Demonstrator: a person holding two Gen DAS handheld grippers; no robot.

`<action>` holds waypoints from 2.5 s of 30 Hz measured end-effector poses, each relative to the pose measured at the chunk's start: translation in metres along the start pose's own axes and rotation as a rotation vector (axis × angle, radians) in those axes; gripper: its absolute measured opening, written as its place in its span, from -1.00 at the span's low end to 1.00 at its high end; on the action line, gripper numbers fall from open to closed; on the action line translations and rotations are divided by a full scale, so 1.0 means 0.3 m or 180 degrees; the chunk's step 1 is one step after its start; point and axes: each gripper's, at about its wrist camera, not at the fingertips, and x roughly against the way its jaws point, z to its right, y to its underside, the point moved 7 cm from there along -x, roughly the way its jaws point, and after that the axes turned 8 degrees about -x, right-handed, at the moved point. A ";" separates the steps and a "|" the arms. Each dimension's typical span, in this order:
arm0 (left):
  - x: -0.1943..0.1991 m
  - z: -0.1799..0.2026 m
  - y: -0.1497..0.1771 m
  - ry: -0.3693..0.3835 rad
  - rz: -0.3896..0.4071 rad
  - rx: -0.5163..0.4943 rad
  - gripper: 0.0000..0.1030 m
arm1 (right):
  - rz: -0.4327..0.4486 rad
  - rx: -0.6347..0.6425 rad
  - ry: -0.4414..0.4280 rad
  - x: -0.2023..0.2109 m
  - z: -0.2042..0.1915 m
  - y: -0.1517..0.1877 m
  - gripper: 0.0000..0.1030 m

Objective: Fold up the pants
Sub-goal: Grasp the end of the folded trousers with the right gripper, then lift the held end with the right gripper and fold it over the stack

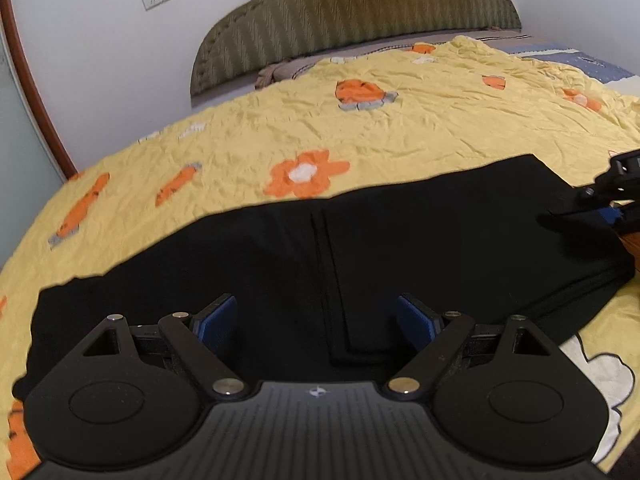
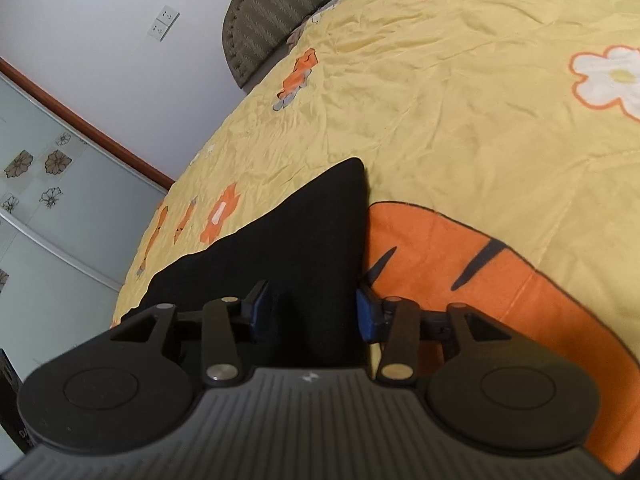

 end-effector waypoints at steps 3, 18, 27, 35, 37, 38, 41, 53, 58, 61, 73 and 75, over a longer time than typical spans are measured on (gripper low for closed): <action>0.009 0.011 0.021 -0.0041 -0.0035 0.0012 0.69 | -0.0017 0.0166 0.0016 -0.009 -0.020 0.002 -0.14; -0.048 0.029 -0.084 -0.0227 0.0203 -0.0134 0.69 | 0.0076 0.0479 0.0382 0.013 -0.046 0.021 -0.57; -0.165 -0.181 -0.037 -0.0655 -0.0108 0.0196 0.69 | 0.0120 0.0437 0.0378 0.020 -0.045 0.022 -0.73; -0.200 -0.186 0.003 -0.0706 -0.0096 0.0119 0.69 | -0.0063 -0.0137 -0.0060 -0.001 0.014 0.004 -0.36; -0.202 -0.190 0.007 -0.0690 -0.0084 0.0144 0.70 | -0.0062 -0.0139 -0.0097 -0.009 0.012 0.007 -0.36; -0.202 -0.195 0.010 -0.0671 -0.0088 0.0178 0.71 | -0.0045 -0.0099 -0.0067 -0.014 0.005 0.010 -0.39; -0.210 -0.220 0.019 -0.0605 -0.0115 0.0329 0.80 | 0.0032 0.0189 0.0207 -0.024 -0.028 0.023 -0.68; -0.209 -0.241 0.031 -0.0638 -0.0101 0.0318 0.85 | 0.0278 0.0334 0.0044 0.065 -0.188 0.012 -0.80; -0.216 -0.257 0.041 -0.0644 -0.0102 0.0380 0.89 | 0.0313 0.0357 -0.0007 0.078 -0.225 0.015 -0.82; -0.216 -0.253 0.040 -0.0673 -0.0088 0.0355 0.90 | 0.0333 0.0355 -0.0044 0.082 -0.246 0.017 -0.82; -0.196 -0.293 0.048 -0.0579 -0.0115 0.0477 0.90 | 0.0401 0.0224 -0.0356 0.108 -0.364 0.024 -0.83; -0.188 -0.315 0.052 -0.0594 -0.0110 0.0503 0.90 | 0.0409 0.0216 -0.0401 0.106 -0.393 0.025 -0.83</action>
